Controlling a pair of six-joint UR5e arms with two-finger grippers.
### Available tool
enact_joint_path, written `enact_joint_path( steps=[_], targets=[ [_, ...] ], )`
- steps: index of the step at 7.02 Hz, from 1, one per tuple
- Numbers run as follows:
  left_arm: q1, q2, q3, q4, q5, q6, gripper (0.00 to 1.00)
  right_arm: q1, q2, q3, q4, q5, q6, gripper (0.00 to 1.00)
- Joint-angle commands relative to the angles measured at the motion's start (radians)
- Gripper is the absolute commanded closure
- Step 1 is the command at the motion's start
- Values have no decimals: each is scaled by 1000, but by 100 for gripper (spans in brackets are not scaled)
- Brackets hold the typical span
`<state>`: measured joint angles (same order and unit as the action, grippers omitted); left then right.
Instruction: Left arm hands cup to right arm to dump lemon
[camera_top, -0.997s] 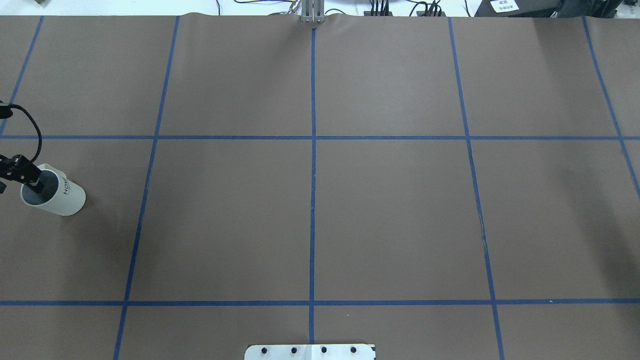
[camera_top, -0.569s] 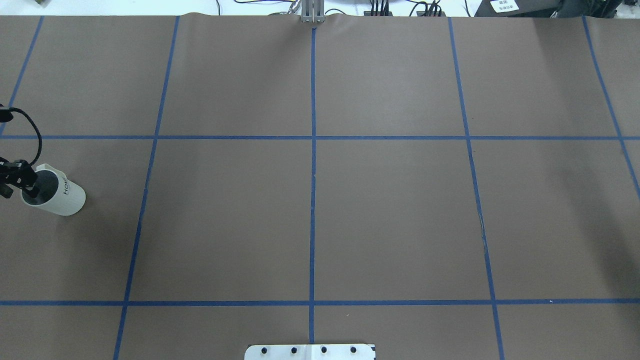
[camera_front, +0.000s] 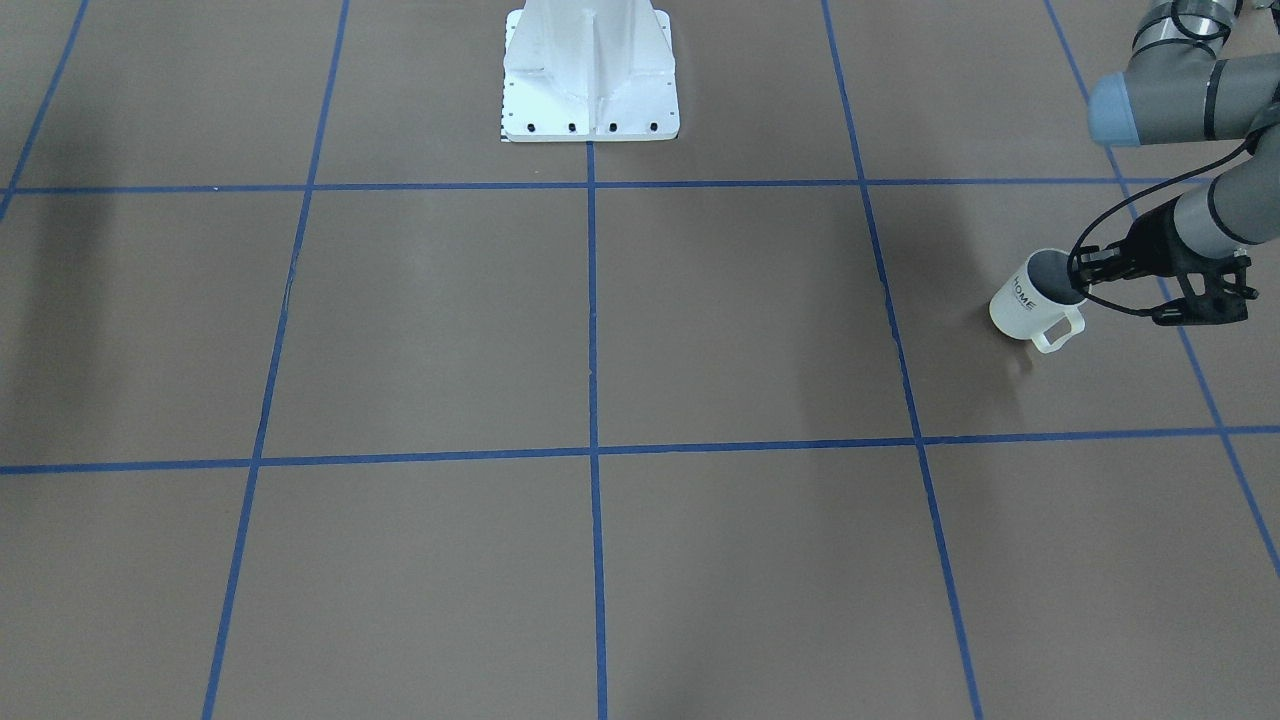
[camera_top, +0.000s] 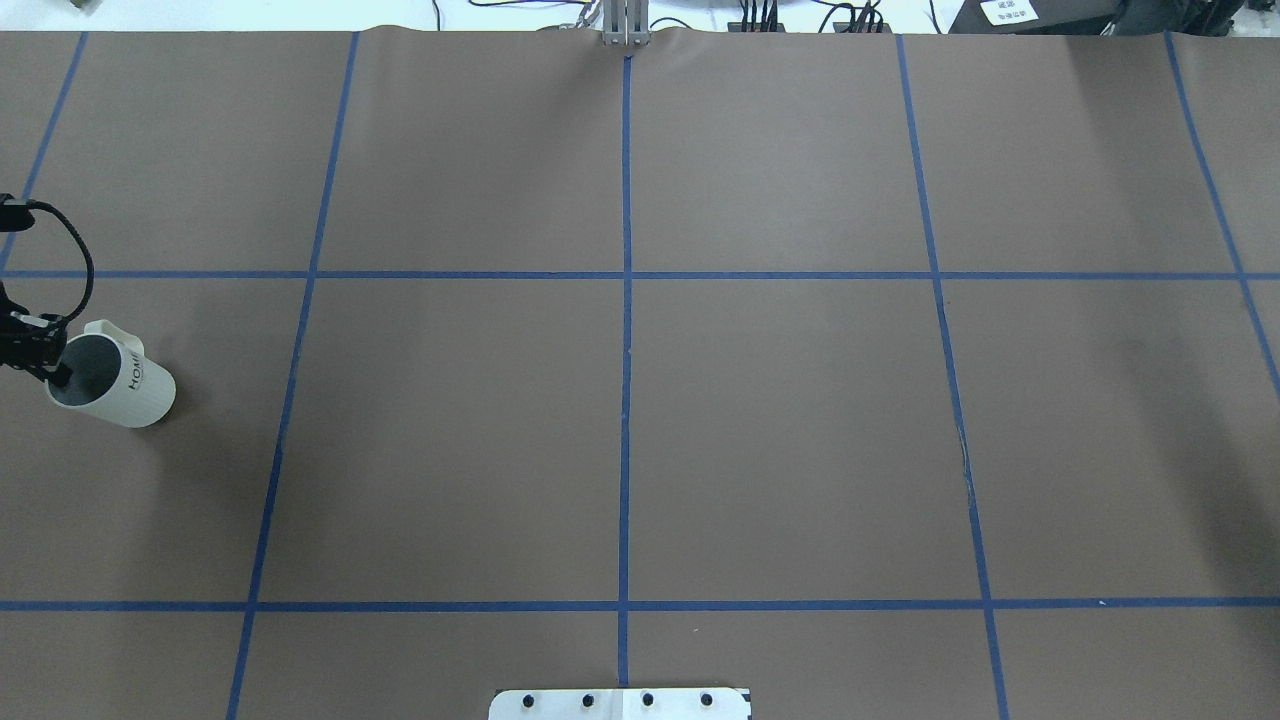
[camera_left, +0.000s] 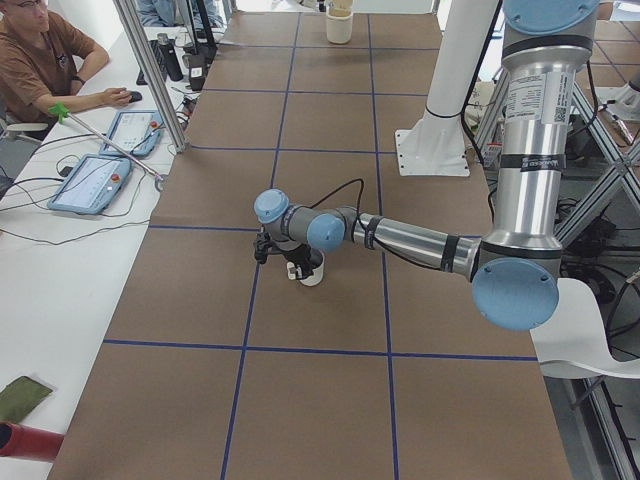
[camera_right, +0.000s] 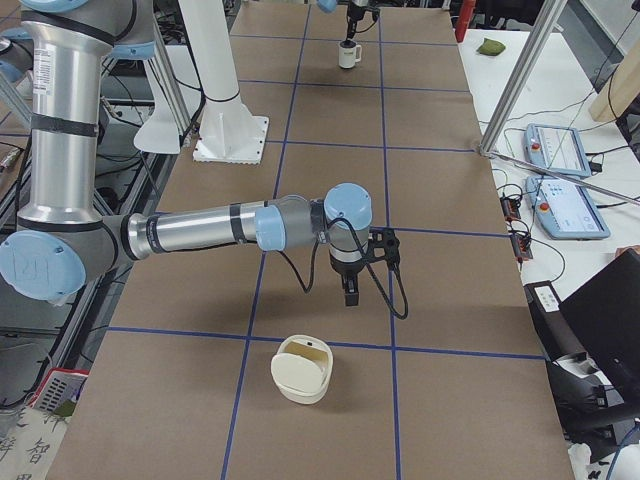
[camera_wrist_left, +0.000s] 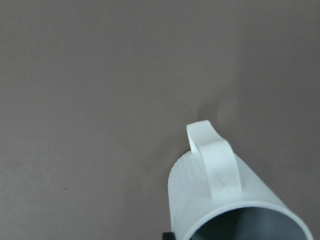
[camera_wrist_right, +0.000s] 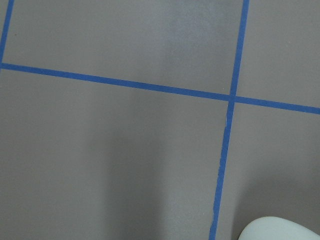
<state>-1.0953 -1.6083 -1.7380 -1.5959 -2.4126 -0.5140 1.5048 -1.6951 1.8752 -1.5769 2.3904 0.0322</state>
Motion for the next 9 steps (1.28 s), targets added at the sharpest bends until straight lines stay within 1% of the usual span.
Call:
enact_joint_path(
  steps=[1,2,3,4,5,6,7,8,9],
  targets=[
    [0,-91,-108,212,-2,-24,100,0,9,4,11,12,-5,0],
    [0,-187,-150,393,0,-31,100,-11,9,-1,87,50,0,0],
    [0,-272,-153,457,-3,-120,100,-41,-3,-1,213,56,9,0],
    [8,-338,-144,458,-3,-206,100,-66,-23,-4,303,55,53,0],
    [53,-376,-141,459,-20,-265,100,-81,-24,-13,377,56,83,0],
    [84,-422,-124,459,-45,-323,100,-107,-21,-18,434,56,171,0],
    [98,-464,-123,455,-46,-401,100,-144,-12,-28,539,49,234,0],
    [113,-520,-98,450,-46,-476,100,-170,-11,-30,655,11,311,0],
    [132,-577,-59,449,-48,-518,100,-226,-11,-30,764,-88,321,0]
  ],
)
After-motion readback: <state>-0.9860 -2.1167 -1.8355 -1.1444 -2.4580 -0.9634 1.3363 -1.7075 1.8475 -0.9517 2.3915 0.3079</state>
